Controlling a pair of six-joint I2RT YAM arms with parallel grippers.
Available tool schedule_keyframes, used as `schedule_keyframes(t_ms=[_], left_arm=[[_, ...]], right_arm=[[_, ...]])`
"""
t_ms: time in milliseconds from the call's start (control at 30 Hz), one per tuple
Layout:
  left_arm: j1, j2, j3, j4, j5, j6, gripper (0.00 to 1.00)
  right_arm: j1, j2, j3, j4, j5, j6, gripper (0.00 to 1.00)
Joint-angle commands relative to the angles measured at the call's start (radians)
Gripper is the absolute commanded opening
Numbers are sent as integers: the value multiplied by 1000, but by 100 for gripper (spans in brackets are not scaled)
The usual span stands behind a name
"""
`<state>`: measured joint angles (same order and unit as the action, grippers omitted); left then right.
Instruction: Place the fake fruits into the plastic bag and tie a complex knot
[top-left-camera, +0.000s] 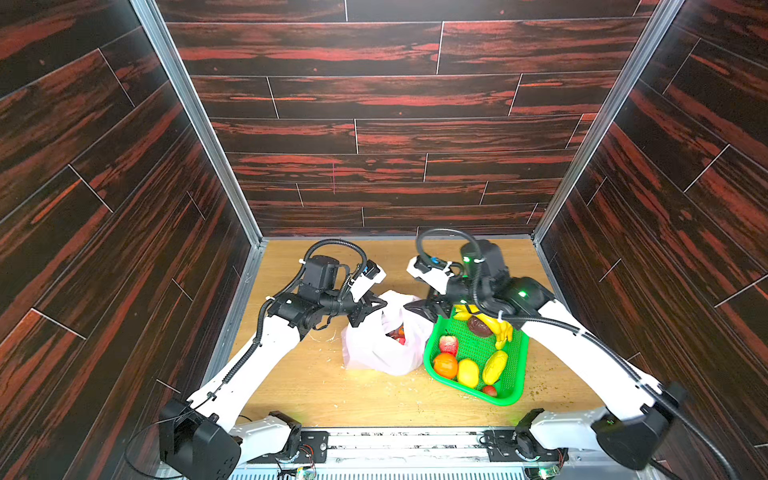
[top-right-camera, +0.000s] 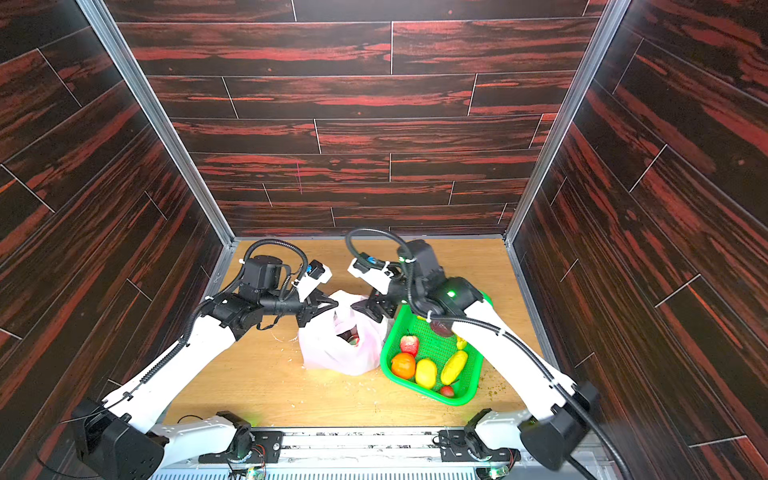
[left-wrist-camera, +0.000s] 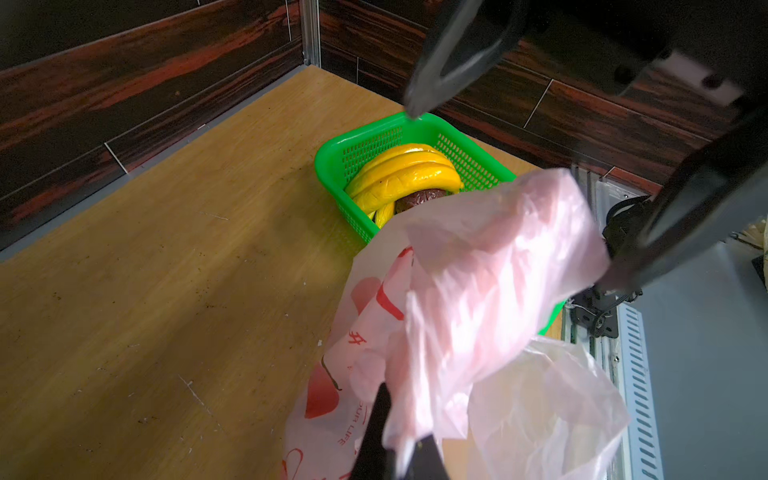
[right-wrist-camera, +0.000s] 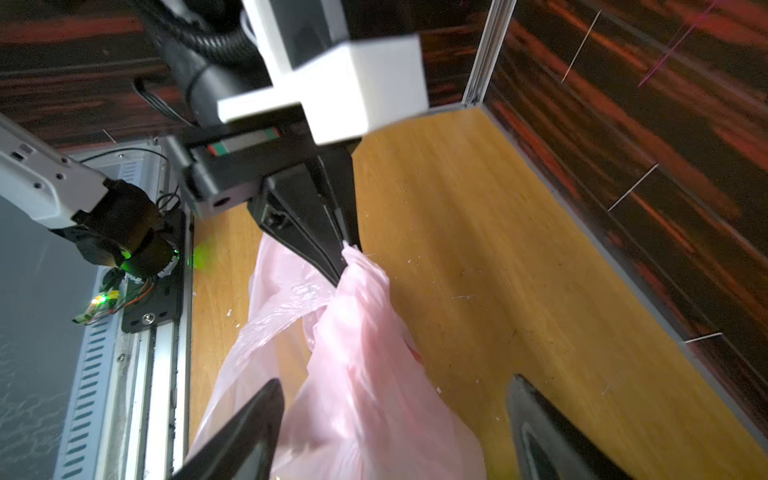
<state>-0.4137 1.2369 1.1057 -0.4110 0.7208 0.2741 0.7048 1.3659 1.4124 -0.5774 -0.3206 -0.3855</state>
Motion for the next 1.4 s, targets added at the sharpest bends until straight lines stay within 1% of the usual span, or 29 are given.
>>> schedule_keyframes(t_ms=[0, 100, 133, 200, 367, 533, 667, 800, 933, 1033, 1267, 1367], left_arm=[[3, -33, -19, 28, 6, 33, 0], [3, -39, -30, 47, 9, 36, 0], [3, -40, -31, 50, 8, 34, 0], [3, -43, -32, 49, 9, 37, 0], [3, -55, -44, 63, 14, 45, 0], [3, -57, -40, 64, 14, 47, 0], [3, -57, -43, 70, 9, 45, 0], [3, -54, -43, 72, 9, 40, 0], [3, -53, -42, 72, 6, 38, 0], [3, -57, -40, 70, -1, 38, 0], [3, -62, -43, 61, -23, 45, 0], [3, -60, -41, 59, -26, 47, 0]], right_arm=[[11, 47, 25, -70, 3, -36, 85], [19, 78, 32, -54, -20, -26, 85], [22, 88, 33, -44, -59, -20, 85], [25, 105, 30, -23, -79, -11, 84], [30, 144, 30, 21, -133, 13, 72], [36, 177, 30, 27, -129, 17, 62], [39, 188, 24, 41, -135, 28, 52], [40, 180, -5, 95, -149, 55, 48], [39, 176, -18, 125, -137, 72, 44], [39, 170, -18, 123, -129, 71, 44], [39, 117, -18, 64, -68, 37, 57], [40, 82, -24, 47, -58, 20, 65]])
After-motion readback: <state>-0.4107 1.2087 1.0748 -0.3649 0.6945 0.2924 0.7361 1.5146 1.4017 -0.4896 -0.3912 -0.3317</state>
